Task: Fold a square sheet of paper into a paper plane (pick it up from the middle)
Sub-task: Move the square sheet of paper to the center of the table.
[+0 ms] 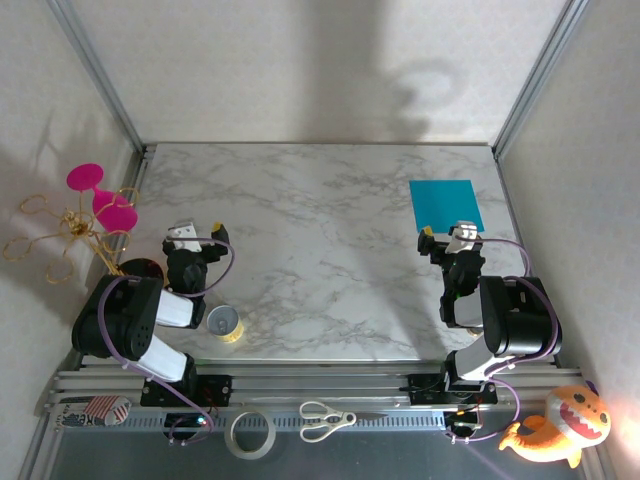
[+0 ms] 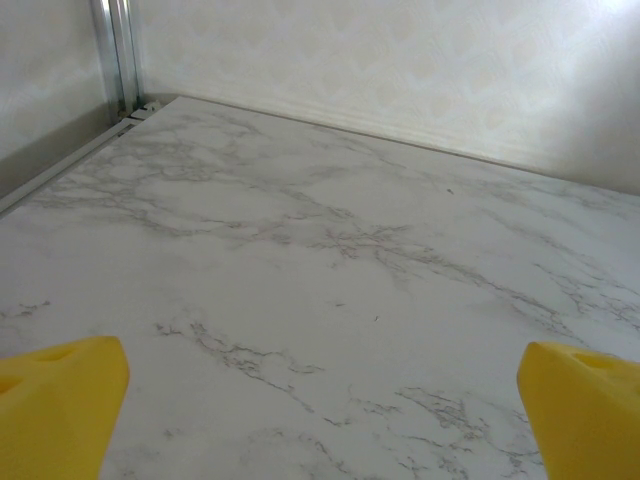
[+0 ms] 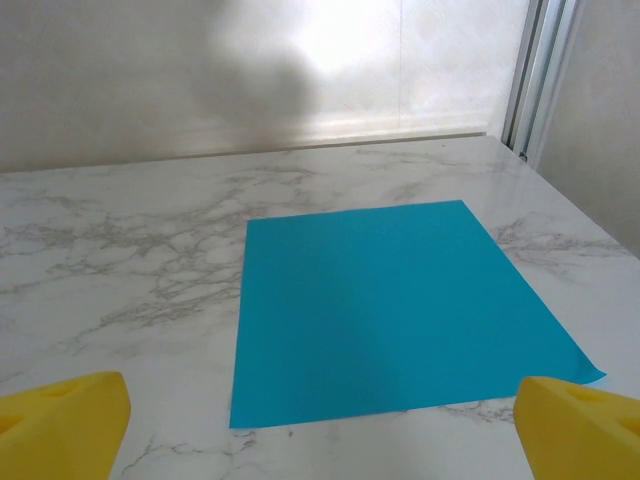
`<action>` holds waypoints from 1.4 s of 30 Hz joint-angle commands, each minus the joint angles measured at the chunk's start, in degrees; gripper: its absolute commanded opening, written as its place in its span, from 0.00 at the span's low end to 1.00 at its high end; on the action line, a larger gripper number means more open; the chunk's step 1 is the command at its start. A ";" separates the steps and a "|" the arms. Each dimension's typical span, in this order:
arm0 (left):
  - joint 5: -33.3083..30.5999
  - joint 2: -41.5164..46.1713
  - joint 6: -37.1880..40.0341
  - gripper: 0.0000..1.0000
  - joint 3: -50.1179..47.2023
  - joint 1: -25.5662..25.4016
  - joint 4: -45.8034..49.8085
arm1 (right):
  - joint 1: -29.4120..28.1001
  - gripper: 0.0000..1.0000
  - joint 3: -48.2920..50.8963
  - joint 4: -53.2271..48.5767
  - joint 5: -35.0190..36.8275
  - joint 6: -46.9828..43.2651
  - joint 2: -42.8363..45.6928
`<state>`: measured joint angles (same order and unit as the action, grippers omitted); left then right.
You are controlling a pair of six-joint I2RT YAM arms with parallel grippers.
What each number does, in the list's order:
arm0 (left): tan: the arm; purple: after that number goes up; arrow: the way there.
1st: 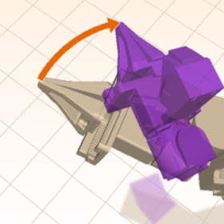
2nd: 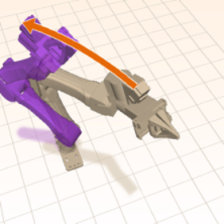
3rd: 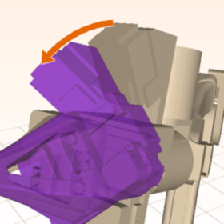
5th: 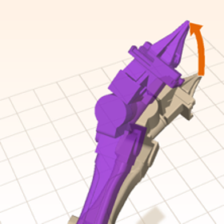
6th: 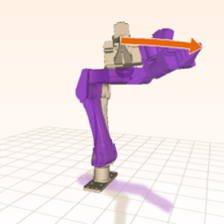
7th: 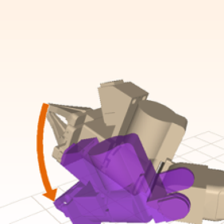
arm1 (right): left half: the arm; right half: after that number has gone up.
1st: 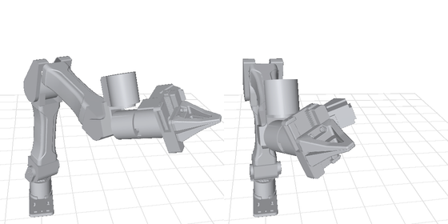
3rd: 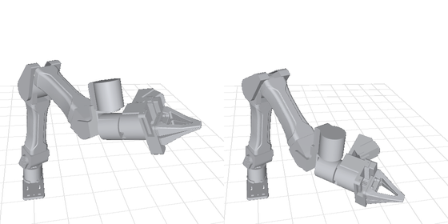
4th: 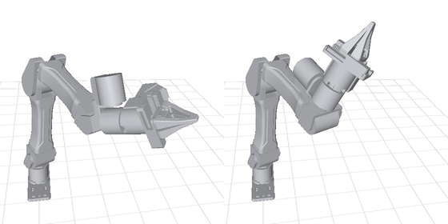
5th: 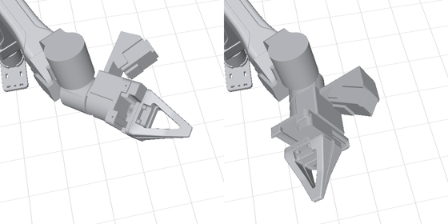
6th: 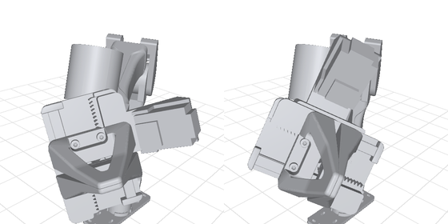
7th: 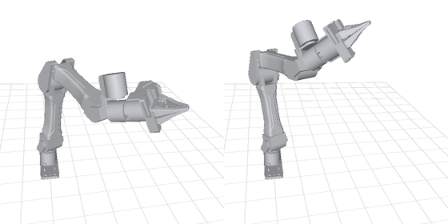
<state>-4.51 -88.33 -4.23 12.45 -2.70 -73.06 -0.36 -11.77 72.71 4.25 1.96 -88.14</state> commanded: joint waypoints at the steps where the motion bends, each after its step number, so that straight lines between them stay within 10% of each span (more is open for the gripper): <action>1: -0.58 -0.07 0.71 0.99 0.73 -0.30 -0.81 | 0.18 0.99 -0.27 2.22 -0.35 0.15 -0.46; 10: -1.44 0.34 0.48 0.99 0.45 -0.38 -1.22 | -0.14 0.99 -1.25 -1.60 1.01 0.16 2.20; 20: -6.41 15.96 -2.87 0.99 6.47 -1.60 19.89 | -1.27 0.99 -21.02 -45.44 1.85 15.87 13.20; 27: -1.53 21.38 -20.99 0.99 21.25 -2.12 46.01 | -1.26 0.99 -37.84 -64.07 -10.26 24.44 4.70; 42: 17.39 14.61 -29.97 0.99 28.63 -4.92 52.02 | 0.12 0.99 -64.19 -80.62 -4.43 27.55 -23.86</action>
<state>9.34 -72.64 -33.08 38.44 -6.63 -23.44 -1.13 -71.59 -2.07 -2.57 28.69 -108.90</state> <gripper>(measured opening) 0.994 0.988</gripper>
